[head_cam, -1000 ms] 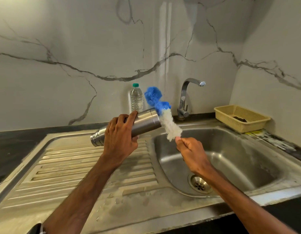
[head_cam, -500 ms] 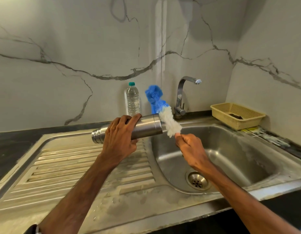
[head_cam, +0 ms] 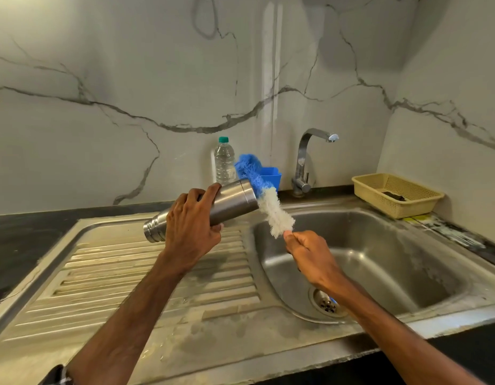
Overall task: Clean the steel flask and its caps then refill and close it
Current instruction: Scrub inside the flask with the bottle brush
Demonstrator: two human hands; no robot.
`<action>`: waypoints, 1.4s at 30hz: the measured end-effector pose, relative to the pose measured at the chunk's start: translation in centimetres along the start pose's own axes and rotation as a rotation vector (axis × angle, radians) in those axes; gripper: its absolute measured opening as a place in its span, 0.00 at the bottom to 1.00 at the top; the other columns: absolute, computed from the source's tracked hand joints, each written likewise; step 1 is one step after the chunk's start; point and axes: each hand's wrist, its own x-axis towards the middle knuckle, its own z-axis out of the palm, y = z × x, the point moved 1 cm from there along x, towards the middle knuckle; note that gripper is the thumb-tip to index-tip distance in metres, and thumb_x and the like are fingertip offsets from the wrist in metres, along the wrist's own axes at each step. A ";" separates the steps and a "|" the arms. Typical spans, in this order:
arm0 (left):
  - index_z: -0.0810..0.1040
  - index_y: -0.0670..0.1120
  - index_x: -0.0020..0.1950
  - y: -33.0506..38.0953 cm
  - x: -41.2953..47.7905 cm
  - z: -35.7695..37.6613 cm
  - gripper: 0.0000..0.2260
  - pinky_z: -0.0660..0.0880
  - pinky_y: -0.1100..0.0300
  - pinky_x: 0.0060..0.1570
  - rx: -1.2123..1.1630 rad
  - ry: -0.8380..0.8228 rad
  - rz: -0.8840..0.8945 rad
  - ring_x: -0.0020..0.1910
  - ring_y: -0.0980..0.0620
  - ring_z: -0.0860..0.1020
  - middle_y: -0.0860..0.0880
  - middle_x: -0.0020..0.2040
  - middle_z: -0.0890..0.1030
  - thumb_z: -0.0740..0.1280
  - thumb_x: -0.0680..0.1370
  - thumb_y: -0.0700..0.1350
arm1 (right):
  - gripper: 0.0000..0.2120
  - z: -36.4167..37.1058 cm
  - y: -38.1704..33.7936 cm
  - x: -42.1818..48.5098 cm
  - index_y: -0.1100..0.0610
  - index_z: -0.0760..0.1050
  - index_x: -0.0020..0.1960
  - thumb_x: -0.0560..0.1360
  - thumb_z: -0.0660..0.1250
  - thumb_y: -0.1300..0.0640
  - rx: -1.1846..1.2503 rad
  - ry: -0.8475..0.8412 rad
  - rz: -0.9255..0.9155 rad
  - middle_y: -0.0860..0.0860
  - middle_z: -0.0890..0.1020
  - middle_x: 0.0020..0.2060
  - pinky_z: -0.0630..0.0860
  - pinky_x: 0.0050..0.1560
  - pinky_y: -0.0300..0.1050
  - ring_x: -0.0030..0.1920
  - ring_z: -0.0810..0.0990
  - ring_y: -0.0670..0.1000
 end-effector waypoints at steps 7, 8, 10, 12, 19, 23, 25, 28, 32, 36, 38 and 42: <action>0.65 0.50 0.77 0.2 -0.2 0.3 0.40 0.71 0.43 0.66 0.015 -0.028 0.008 0.64 0.41 0.74 0.42 0.65 0.75 0.79 0.69 0.51 | 0.25 0.1 0.0 0.1 0.52 0.62 0.28 0.84 0.58 0.51 0.040 0.002 -0.007 0.42 0.67 0.20 0.62 0.30 0.44 0.24 0.62 0.44; 0.65 0.50 0.77 0.3 -0.1 0.3 0.40 0.70 0.43 0.66 0.007 -0.023 0.008 0.64 0.41 0.73 0.42 0.66 0.75 0.79 0.69 0.50 | 0.25 0.1 0.0 0.1 0.51 0.62 0.28 0.84 0.58 0.51 0.067 0.014 -0.023 0.43 0.66 0.21 0.61 0.29 0.43 0.24 0.61 0.44; 0.65 0.50 0.77 0.4 0.1 0.2 0.40 0.71 0.44 0.66 -0.008 -0.005 -0.006 0.64 0.41 0.74 0.42 0.66 0.75 0.79 0.69 0.49 | 0.25 0.1 0.0 -0.1 0.51 0.62 0.29 0.85 0.58 0.52 0.133 0.020 -0.051 0.43 0.66 0.22 0.60 0.28 0.42 0.25 0.61 0.44; 0.66 0.49 0.77 0.4 0.1 0.0 0.40 0.72 0.43 0.65 -0.003 0.016 -0.005 0.63 0.41 0.74 0.42 0.65 0.75 0.79 0.68 0.49 | 0.25 0.2 -0.1 -0.1 0.52 0.64 0.29 0.84 0.58 0.51 0.098 0.006 -0.012 0.43 0.67 0.21 0.62 0.28 0.43 0.24 0.62 0.45; 0.63 0.49 0.77 1.3 1.1 -1.3 0.41 0.73 0.45 0.63 -0.152 0.072 -0.082 0.62 0.43 0.76 0.44 0.66 0.76 0.79 0.69 0.54 | 0.23 -0.4 0.3 2.8 0.61 0.75 0.34 0.84 0.57 0.51 0.076 0.138 0.113 0.52 0.75 0.28 0.68 0.34 0.47 0.29 0.71 0.49; 0.67 0.48 0.73 2.3 2.4 -2.2 0.39 0.75 0.50 0.57 -0.327 0.155 -0.153 0.54 0.49 0.79 0.47 0.61 0.79 0.79 0.68 0.58 | 0.24 -0.1 -0.9 4.8 0.59 0.73 0.31 0.84 0.58 0.53 0.046 0.193 0.065 0.51 0.73 0.26 0.71 0.36 0.50 0.30 0.71 0.50; 0.67 0.48 0.72 2.5 3.5 -2.2 0.38 0.76 0.52 0.56 -0.407 0.149 -0.159 0.52 0.52 0.78 0.48 0.60 0.80 0.79 0.69 0.59 | 0.23 0.8 -1.2 5.4 0.57 0.72 0.32 0.84 0.58 0.52 0.094 0.229 0.072 0.49 0.72 0.26 0.68 0.35 0.45 0.29 0.70 0.48; 0.67 0.48 0.72 2.6 6.1 -1.3 0.38 0.73 0.53 0.60 -0.487 0.107 -0.192 0.56 0.53 0.74 0.48 0.61 0.77 0.80 0.68 0.58 | 0.22 2.2 -0.6 5.3 0.61 0.75 0.35 0.84 0.58 0.53 0.158 0.288 0.082 0.49 0.73 0.27 0.66 0.31 0.41 0.27 0.69 0.45; 0.69 0.51 0.70 2.2 9.7 0.9 0.42 0.76 0.49 0.60 -0.490 0.059 -0.235 0.60 0.49 0.75 0.50 0.60 0.77 0.77 0.62 0.68 | 0.19 2.3 0.6 5.3 0.64 0.77 0.41 0.84 0.58 0.54 0.164 0.263 0.099 0.49 0.74 0.29 0.66 0.25 0.29 0.28 0.70 0.44; 0.71 0.48 0.69 2.3 11.6 3.5 0.45 0.78 0.47 0.60 -0.500 0.015 -0.286 0.60 0.47 0.77 0.49 0.60 0.78 0.76 0.58 0.69 | 0.18 2.0 1.1 5.8 0.62 0.77 0.43 0.84 0.57 0.52 0.191 0.308 0.143 0.51 0.76 0.32 0.67 0.26 0.29 0.29 0.71 0.44; 0.71 0.47 0.68 2.6 12.1 4.8 0.45 0.77 0.48 0.61 -0.512 0.000 -0.294 0.60 0.47 0.76 0.49 0.59 0.78 0.78 0.58 0.67 | 0.18 1.9 1.3 6.0 0.62 0.78 0.44 0.84 0.57 0.53 0.211 0.331 0.158 0.52 0.77 0.33 0.68 0.28 0.27 0.30 0.72 0.44; 0.72 0.47 0.66 2.4 12.7 7.1 0.44 0.79 0.49 0.59 -0.508 -0.018 -0.330 0.59 0.48 0.77 0.49 0.58 0.79 0.78 0.56 0.67 | 0.18 1.9 1.6 6.2 0.64 0.79 0.48 0.84 0.57 0.53 0.194 0.326 0.157 0.53 0.78 0.37 0.68 0.29 0.24 0.32 0.73 0.42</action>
